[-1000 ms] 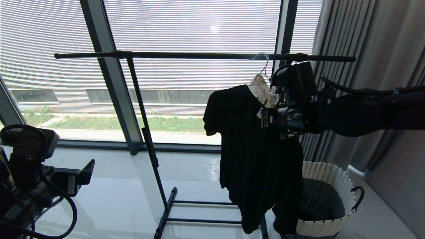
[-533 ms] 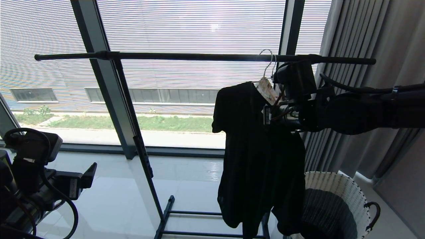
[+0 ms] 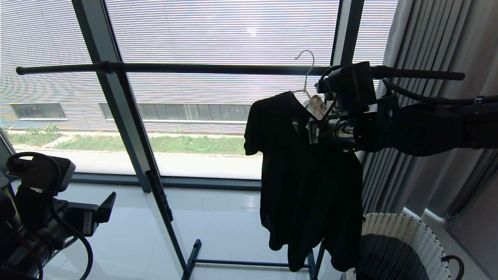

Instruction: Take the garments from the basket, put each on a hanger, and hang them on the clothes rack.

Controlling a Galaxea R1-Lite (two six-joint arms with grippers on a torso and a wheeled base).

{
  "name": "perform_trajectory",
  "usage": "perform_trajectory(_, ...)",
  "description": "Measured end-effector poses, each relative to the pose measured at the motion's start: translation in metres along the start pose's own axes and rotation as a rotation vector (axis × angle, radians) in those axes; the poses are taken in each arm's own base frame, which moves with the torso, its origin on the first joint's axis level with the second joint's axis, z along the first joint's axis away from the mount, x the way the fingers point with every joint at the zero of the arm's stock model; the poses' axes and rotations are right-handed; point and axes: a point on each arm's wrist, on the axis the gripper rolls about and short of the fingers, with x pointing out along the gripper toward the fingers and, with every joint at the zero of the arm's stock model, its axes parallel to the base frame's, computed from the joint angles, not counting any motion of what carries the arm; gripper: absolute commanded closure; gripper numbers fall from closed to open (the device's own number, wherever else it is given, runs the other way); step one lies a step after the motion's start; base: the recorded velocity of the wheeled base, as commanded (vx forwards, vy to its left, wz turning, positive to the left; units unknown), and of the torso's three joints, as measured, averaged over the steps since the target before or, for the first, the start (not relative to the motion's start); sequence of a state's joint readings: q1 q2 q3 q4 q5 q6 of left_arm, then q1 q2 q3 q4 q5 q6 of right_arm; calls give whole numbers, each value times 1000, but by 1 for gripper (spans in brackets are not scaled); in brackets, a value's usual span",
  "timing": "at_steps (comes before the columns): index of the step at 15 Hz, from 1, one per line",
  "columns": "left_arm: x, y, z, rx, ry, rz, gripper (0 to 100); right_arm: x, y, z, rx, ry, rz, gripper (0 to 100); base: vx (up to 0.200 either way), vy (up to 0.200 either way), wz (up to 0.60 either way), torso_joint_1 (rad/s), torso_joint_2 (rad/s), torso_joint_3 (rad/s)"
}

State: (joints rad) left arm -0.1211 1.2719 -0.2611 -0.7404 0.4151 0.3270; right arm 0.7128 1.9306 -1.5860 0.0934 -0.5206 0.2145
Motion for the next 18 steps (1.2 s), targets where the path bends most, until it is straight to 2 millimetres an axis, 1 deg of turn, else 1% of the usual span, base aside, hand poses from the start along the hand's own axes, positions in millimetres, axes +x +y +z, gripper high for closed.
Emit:
perform_trajectory(2,-2,-3,0,5,-5,-17,0,3,-1,3,-13,-9,-4,100,0,0,0,0,0,0)
perform_trajectory(5,-3,-5,0,9,-12,-30,0,19,-6,8,-12,-17,-32,100,0,0,0,0,0,0)
perform_trajectory(9,-9,-5,-5,15,-11,-40,0,41,-13,1,-59,13,-70,100,0,0,0,0,0,0)
perform_trajectory(11,-14,-5,-10,16,-9,-41,0,50,-12,-4,-74,25,-79,100,0,0,0,0,0,0)
perform_trajectory(15,-17,-3,-10,13,-19,-37,0,57,-11,-5,-86,28,-82,100,0,0,0,0,0,0)
perform_trajectory(18,-18,-3,-10,12,-22,-37,0,57,-10,0,-97,13,-80,100,0,0,0,0,0,0)
